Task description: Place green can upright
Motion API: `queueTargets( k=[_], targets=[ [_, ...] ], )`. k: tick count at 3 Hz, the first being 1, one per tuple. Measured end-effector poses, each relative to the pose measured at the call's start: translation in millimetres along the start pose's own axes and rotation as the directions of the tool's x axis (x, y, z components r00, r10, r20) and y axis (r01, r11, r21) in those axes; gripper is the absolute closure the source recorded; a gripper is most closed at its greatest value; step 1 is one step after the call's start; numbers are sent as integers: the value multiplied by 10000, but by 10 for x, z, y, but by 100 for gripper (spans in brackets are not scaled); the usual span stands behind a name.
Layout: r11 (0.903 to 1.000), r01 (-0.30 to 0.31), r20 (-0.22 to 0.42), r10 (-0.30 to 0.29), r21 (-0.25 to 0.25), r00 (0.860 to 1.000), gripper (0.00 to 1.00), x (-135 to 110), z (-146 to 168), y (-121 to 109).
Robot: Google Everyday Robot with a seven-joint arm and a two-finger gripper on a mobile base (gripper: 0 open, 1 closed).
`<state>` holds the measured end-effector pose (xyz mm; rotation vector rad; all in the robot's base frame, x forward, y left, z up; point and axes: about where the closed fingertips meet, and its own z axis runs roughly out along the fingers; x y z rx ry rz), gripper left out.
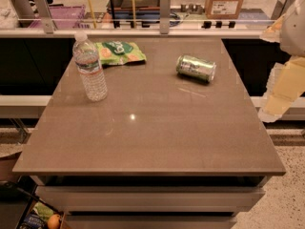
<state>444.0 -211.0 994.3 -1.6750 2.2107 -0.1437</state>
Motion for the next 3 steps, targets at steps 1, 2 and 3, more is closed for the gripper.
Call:
queueTargets(
  k=[1,2,3],
  targets=[
    [9987,-506,154,504,117,9986,0,-42,-14,-122],
    [9930,-1168,441,1159,187,9923,0,-153,11,-349],
    [9867,-1623,713,1614,82,9843,0,-265,112,-544]
  ],
)
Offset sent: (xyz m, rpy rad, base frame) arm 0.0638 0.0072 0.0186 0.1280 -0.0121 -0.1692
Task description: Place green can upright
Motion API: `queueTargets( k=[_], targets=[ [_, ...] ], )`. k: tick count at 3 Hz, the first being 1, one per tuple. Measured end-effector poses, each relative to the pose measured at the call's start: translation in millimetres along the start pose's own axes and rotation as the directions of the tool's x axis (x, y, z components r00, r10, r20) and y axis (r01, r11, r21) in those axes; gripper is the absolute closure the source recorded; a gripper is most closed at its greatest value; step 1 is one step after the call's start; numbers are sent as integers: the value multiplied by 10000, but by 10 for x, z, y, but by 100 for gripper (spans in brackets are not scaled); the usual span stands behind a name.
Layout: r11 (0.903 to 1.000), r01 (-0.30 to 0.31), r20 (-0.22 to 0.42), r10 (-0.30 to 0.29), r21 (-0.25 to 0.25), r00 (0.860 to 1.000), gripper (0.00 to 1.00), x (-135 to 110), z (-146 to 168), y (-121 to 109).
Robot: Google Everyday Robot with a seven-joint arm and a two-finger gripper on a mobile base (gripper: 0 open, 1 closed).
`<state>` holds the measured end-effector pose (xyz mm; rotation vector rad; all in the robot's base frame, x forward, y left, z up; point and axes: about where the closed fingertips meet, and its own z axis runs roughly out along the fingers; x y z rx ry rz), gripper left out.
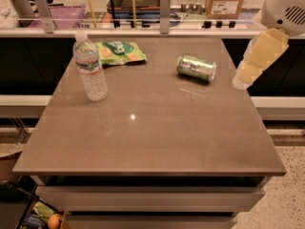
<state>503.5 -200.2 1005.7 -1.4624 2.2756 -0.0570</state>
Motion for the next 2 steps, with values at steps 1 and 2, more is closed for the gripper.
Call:
queueTargets(
  k=[1,2],
  targets=[
    [9986,-502,10,502,-171,9987,0,-110,154,-170],
    [9964,-840,-212,837,-130,9963,0,-192,328,-317]
  ],
)
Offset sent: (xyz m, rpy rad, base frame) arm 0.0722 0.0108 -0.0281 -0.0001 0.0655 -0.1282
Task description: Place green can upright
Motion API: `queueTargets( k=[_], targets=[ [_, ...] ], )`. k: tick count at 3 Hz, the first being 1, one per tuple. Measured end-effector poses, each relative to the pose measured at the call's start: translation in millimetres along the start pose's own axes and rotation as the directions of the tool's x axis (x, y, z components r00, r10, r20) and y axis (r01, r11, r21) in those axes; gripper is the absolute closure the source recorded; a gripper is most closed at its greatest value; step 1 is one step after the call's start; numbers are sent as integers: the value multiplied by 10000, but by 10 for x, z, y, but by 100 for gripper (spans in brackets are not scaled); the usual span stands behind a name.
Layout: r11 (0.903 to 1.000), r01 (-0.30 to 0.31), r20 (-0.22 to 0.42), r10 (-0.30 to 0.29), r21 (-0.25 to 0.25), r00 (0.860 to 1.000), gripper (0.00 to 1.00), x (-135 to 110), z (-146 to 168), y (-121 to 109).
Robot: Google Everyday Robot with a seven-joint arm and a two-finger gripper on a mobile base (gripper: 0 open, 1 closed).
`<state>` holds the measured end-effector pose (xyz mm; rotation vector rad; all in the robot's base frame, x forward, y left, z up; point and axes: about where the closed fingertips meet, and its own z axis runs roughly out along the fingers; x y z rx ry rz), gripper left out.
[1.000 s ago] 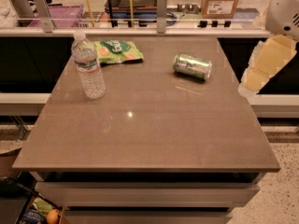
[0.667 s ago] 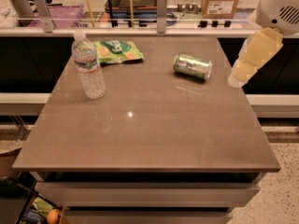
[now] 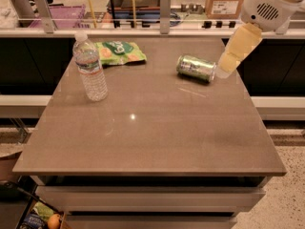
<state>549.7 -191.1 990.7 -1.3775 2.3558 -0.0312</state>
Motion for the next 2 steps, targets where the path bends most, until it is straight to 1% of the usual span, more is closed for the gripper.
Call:
queueTargets(
  k=[1,2],
  targets=[
    [9998,-29,-322,35,177,9995,0,-75,189,-125],
    [9998,192,-724,-184,95,9972,0,-156,425,-237]
  ],
)
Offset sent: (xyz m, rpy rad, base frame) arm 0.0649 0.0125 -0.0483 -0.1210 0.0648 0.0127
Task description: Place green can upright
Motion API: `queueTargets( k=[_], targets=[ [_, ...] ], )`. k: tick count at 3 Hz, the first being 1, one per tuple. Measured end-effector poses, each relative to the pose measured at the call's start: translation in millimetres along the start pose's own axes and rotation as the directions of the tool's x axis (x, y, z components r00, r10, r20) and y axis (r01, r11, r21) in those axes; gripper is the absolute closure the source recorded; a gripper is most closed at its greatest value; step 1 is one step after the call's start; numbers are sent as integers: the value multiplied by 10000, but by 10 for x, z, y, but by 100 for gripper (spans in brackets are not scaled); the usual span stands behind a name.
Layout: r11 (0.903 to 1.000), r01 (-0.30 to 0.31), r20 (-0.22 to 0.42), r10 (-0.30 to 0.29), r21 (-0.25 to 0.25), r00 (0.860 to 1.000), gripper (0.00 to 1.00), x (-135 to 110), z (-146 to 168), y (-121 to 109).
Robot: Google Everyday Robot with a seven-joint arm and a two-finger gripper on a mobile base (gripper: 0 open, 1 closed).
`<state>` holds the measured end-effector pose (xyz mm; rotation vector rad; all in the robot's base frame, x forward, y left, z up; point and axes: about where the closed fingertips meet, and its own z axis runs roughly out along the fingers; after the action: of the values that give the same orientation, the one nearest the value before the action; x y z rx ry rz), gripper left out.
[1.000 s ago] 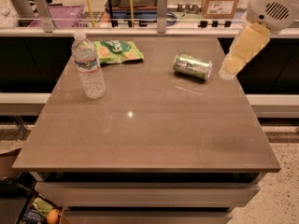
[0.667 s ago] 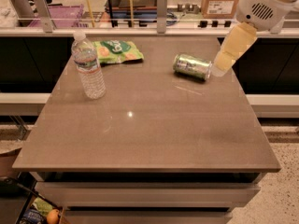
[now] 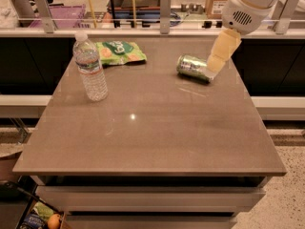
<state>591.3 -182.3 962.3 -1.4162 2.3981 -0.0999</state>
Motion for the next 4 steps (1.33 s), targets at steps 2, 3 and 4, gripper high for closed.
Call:
queueTargets(
  k=[2,3,4],
  targets=[
    [9967,551,-653,-590,-604,9961,0,-218,472,-206],
    [9938,692,-803,-761,-865,9939,0,-304,688,-305],
    [9910,768,-812,-859,-1097,9930,0,-349,892,-374]
  ],
)
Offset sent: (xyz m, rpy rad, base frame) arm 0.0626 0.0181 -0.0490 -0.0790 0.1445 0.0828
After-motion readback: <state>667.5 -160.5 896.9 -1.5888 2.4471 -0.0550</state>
